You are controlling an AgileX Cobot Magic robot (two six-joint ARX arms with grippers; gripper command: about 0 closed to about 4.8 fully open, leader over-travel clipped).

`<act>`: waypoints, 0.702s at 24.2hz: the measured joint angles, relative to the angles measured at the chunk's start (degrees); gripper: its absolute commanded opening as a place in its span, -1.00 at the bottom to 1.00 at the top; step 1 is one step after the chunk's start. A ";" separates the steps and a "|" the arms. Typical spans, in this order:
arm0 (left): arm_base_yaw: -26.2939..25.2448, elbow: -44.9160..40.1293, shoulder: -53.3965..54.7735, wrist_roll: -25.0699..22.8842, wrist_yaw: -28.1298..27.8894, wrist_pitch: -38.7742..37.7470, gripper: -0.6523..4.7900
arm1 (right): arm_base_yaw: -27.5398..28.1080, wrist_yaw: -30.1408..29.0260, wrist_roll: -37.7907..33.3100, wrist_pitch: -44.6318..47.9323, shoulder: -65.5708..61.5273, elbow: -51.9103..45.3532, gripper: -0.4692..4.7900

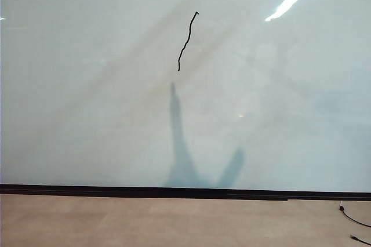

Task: Pick up the pen on the shelf to the right of the whiteboard and write the letter A.

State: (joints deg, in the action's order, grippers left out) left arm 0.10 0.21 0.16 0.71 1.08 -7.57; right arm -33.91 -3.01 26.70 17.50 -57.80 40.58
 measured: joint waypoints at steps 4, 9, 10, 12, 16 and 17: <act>0.00 0.00 0.00 -0.02 0.00 0.00 -0.78 | 0.22 1.90 -15.52 17.09 -3.17 -4.98 -0.84; 0.00 0.00 0.00 0.00 0.00 0.00 -0.78 | 0.42 2.86 -24.65 28.65 -12.85 -5.01 -0.84; 0.00 0.00 0.00 0.00 0.00 0.00 -0.78 | 0.76 2.91 -26.23 30.18 -14.86 -5.01 -0.84; 0.00 0.00 0.00 0.00 0.00 0.00 -0.78 | 1.25 2.91 -27.74 31.76 -16.70 -5.03 -0.84; 0.00 0.02 0.00 0.00 0.00 0.00 -0.78 | 1.79 2.97 -31.08 38.62 -20.94 -4.96 -0.84; 0.00 0.00 0.00 -0.02 0.00 0.00 -0.78 | 2.08 2.91 -31.78 39.21 -21.51 -4.96 -0.84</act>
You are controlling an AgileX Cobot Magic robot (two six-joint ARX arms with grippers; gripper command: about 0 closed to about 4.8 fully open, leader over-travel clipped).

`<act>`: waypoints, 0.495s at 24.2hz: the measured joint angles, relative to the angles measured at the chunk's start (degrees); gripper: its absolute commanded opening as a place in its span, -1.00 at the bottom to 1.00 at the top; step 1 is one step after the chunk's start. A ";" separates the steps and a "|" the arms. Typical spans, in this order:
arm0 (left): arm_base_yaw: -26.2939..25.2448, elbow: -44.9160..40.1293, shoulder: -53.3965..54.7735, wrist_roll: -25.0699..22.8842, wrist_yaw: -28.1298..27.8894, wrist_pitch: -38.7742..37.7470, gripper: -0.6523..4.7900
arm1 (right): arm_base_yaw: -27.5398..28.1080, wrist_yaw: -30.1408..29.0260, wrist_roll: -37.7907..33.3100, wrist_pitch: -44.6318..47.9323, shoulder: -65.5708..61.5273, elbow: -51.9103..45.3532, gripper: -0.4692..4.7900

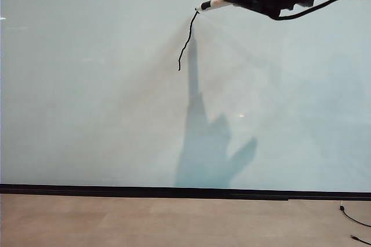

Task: Pick up the pen on the shelf to the right of the whiteboard and write the letter A.

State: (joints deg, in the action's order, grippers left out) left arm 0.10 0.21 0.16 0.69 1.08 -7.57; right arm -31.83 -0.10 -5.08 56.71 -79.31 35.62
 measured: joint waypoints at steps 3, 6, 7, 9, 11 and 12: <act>0.00 0.02 0.00 0.00 0.00 0.00 -0.78 | 0.15 0.00 -0.61 0.55 -0.63 0.31 -0.84; 0.00 0.00 0.00 0.00 0.00 0.00 -0.78 | 0.31 0.07 -0.70 0.76 -0.94 1.20 -0.84; 0.00 0.00 0.00 0.02 -0.02 0.00 -0.78 | 0.48 0.00 -0.70 0.83 -1.05 1.42 -0.84; 0.00 0.00 0.00 0.00 0.00 0.00 -0.78 | 0.68 -0.37 -0.72 0.87 -1.33 2.05 -0.84; 0.00 0.00 0.00 0.00 0.00 0.00 -0.78 | 0.81 -0.85 -0.72 0.79 -1.79 2.93 -0.84; 0.00 0.00 0.00 0.02 0.00 0.00 -0.78 | 0.83 -0.98 -0.72 0.79 -1.77 2.93 -0.84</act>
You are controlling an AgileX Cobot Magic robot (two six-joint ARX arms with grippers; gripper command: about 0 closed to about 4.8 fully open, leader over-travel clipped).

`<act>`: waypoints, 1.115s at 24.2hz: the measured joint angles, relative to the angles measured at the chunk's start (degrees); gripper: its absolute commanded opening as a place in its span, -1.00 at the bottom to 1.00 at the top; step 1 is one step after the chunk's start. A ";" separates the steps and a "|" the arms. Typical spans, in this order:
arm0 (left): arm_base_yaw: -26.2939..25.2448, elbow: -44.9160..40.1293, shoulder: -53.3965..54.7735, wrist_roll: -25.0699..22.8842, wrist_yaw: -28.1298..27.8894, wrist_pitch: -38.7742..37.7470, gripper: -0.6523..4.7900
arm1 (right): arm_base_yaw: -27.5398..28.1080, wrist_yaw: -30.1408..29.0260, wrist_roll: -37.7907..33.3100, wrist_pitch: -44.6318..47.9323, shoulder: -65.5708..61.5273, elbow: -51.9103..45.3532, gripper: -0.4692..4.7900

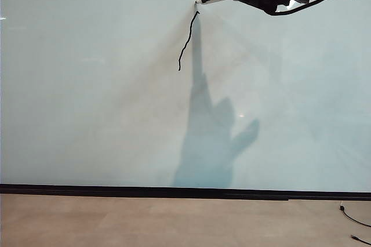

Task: Pick up the pen on the shelf to the right of the whiteboard and write the letter A.

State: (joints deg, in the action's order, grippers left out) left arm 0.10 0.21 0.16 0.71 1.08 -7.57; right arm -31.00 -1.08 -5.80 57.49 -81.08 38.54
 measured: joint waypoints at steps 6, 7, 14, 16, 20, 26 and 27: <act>0.00 0.02 0.00 -0.02 0.00 0.00 -0.78 | 0.02 -0.07 -0.22 -1.01 -0.04 0.00 -0.84; 0.00 0.00 0.00 0.00 0.00 0.00 -0.78 | 0.02 -0.17 -0.22 -1.27 -0.04 0.00 -0.84; 0.00 0.00 0.00 0.00 0.00 0.00 -0.78 | 0.00 -0.13 -0.44 -2.91 -0.07 0.00 -0.84; 0.00 0.00 0.00 -0.02 0.00 0.00 -0.78 | 0.00 -0.02 -0.42 -2.91 -0.07 0.00 -0.84; 0.00 0.02 0.00 0.00 0.00 0.00 -0.78 | 0.00 0.74 -0.44 -2.93 -0.07 0.00 -0.84; 0.00 0.00 0.00 -0.02 0.00 0.00 -0.78 | -0.17 1.73 -0.59 -4.07 0.09 -0.11 -0.84; 0.00 0.00 0.00 -0.02 0.00 0.00 -0.78 | -0.17 1.86 -0.59 -4.24 0.13 -0.26 -0.84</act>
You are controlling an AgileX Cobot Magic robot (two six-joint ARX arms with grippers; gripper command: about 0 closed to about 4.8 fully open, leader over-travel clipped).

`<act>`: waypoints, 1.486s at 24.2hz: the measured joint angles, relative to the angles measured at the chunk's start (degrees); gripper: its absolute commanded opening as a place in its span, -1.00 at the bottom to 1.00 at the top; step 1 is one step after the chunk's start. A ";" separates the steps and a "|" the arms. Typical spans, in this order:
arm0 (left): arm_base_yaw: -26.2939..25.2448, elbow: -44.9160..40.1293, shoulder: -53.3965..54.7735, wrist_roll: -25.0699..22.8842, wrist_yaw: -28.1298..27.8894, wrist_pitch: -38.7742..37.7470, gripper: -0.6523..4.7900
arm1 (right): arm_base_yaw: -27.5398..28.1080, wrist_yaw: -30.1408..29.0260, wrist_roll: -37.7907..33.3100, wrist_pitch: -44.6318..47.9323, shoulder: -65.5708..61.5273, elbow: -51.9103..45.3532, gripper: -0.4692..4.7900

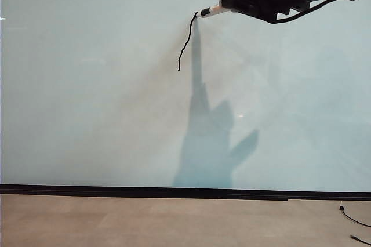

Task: Pick up the pen on the shelf to the right of the whiteboard and write the letter A.

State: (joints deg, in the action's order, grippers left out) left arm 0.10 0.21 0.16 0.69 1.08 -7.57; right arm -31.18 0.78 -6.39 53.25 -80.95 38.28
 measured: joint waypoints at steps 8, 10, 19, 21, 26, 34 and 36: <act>0.00 0.00 0.00 0.00 0.00 0.00 -0.78 | -0.04 1.29 -0.15 0.02 0.02 -0.90 -0.84; 0.00 0.00 0.00 0.02 0.00 0.00 -0.78 | -0.07 1.88 -0.17 0.33 0.04 -1.51 -0.84; 0.00 0.00 0.00 0.00 0.00 0.00 -0.78 | -0.04 2.64 -0.22 0.24 0.37 -2.49 -0.84; 0.00 0.00 0.00 0.02 0.00 0.00 -0.78 | -0.04 2.67 -0.22 0.24 0.37 -2.51 -0.84; 0.00 0.00 -0.02 0.02 0.00 0.00 -0.78 | -0.04 2.78 -0.22 0.20 0.37 -2.80 -0.84; 0.00 0.00 -0.02 0.00 0.00 0.00 -0.78 | -0.04 3.10 -0.22 -0.59 0.39 -2.80 -0.84; 0.00 0.00 -0.02 0.02 0.00 0.00 -0.78 | -0.04 3.32 -0.22 -0.46 0.42 -3.17 -0.84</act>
State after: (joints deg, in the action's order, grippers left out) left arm 0.10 0.21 0.14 0.71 1.08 -7.57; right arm -31.22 4.10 -6.61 52.80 -80.53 35.11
